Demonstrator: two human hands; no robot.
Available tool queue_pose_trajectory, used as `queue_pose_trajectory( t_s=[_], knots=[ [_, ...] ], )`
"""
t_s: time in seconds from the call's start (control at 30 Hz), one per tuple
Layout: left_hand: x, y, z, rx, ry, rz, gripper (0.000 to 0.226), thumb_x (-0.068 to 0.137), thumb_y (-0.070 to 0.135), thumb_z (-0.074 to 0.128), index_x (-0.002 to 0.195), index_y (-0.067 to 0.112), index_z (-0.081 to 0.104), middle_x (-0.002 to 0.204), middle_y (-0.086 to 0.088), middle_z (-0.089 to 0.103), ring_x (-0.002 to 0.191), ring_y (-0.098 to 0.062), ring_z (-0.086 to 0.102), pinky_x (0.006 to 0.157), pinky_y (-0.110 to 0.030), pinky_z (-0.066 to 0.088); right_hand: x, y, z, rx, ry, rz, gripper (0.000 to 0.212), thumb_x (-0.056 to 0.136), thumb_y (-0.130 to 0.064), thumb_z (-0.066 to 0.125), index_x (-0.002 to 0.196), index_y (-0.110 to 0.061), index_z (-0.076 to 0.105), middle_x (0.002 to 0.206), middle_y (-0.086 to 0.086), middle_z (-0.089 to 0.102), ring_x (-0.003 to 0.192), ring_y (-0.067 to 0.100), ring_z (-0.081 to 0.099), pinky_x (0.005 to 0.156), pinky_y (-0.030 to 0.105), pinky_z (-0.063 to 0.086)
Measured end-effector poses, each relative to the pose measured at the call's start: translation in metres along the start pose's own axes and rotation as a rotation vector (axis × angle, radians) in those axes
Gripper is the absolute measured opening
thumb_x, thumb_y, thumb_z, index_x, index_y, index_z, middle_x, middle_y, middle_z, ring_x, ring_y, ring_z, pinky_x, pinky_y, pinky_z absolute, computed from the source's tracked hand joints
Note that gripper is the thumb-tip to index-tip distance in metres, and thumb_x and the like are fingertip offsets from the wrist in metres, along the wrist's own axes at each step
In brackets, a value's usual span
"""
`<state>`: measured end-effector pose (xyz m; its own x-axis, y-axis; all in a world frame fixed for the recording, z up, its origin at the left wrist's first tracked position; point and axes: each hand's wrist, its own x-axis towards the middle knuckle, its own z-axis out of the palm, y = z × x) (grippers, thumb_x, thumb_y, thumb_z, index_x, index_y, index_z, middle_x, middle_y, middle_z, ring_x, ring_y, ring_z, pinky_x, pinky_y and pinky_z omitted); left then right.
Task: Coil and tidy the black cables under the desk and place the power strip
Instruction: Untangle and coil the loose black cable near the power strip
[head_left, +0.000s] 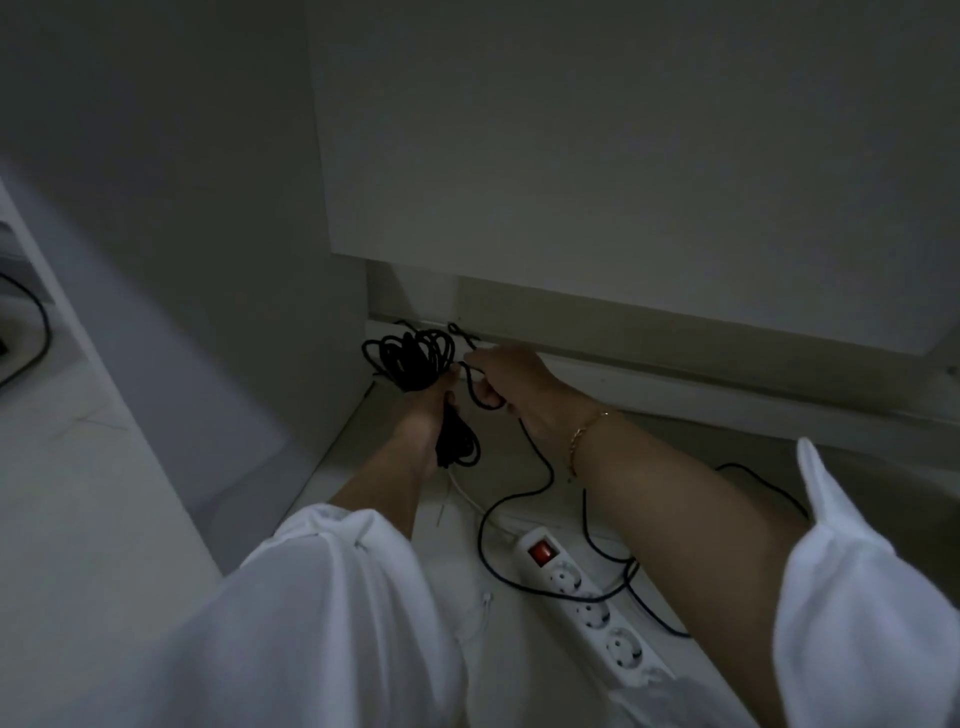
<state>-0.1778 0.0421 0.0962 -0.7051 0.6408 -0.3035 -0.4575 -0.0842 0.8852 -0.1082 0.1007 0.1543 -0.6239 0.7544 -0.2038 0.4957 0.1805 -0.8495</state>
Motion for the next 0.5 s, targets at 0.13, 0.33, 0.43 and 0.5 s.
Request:
queue_pose_trajectory(
  t_s=[0.13, 0.33, 0.43, 0.5],
  knots=[
    [-0.007, 0.011, -0.006, 0.071, -0.062, 0.036, 0.012, 0.092, 0.014, 0.058, 0.080, 0.013, 0.059, 0.062, -0.001, 0.049, 0.039, -0.004, 0.050, 0.040, -0.013, 0.041, -0.005, 0.010, -0.013, 0.114, -0.153, 0.024, 0.025, 0.086, -0.020, 0.065, 0.066, -0.014, 0.052, 0.056, 0.000, 0.041, 0.038, 0.005, 0.033, 0.031, 0.014, 0.022],
    [-0.009, 0.017, -0.035, 0.191, -0.171, -0.115, 0.012, 0.090, 0.024, 0.061, 0.087, 0.015, 0.068, 0.073, -0.002, 0.064, 0.060, -0.010, 0.059, 0.056, -0.019, 0.050, -0.004, 0.019, -0.002, 0.368, -0.228, 0.135, 0.013, 0.090, -0.014, 0.057, 0.103, -0.016, 0.060, 0.063, -0.003, 0.036, 0.054, 0.008, 0.030, 0.049, 0.020, 0.023],
    [-0.009, 0.017, -0.048, 0.259, -0.182, -0.184, 0.014, 0.090, 0.022, 0.060, 0.084, 0.011, 0.066, 0.071, -0.004, 0.066, 0.061, -0.014, 0.062, 0.063, -0.024, 0.052, -0.004, 0.016, 0.004, 0.437, -0.247, 0.070, 0.031, 0.093, -0.007, 0.051, 0.124, -0.007, 0.055, 0.066, -0.003, 0.044, 0.057, 0.007, 0.040, 0.040, 0.013, 0.036],
    [-0.010, 0.019, -0.052, 0.221, -0.200, -0.204, 0.014, 0.090, 0.019, 0.059, 0.082, 0.010, 0.065, 0.066, -0.004, 0.066, 0.059, -0.014, 0.063, 0.071, -0.028, 0.051, -0.002, 0.014, 0.011, 0.524, -0.282, 0.022, 0.034, 0.093, -0.005, 0.051, 0.127, -0.003, 0.053, 0.071, -0.002, 0.052, 0.054, 0.006, 0.052, 0.035, 0.006, 0.034]
  ],
)
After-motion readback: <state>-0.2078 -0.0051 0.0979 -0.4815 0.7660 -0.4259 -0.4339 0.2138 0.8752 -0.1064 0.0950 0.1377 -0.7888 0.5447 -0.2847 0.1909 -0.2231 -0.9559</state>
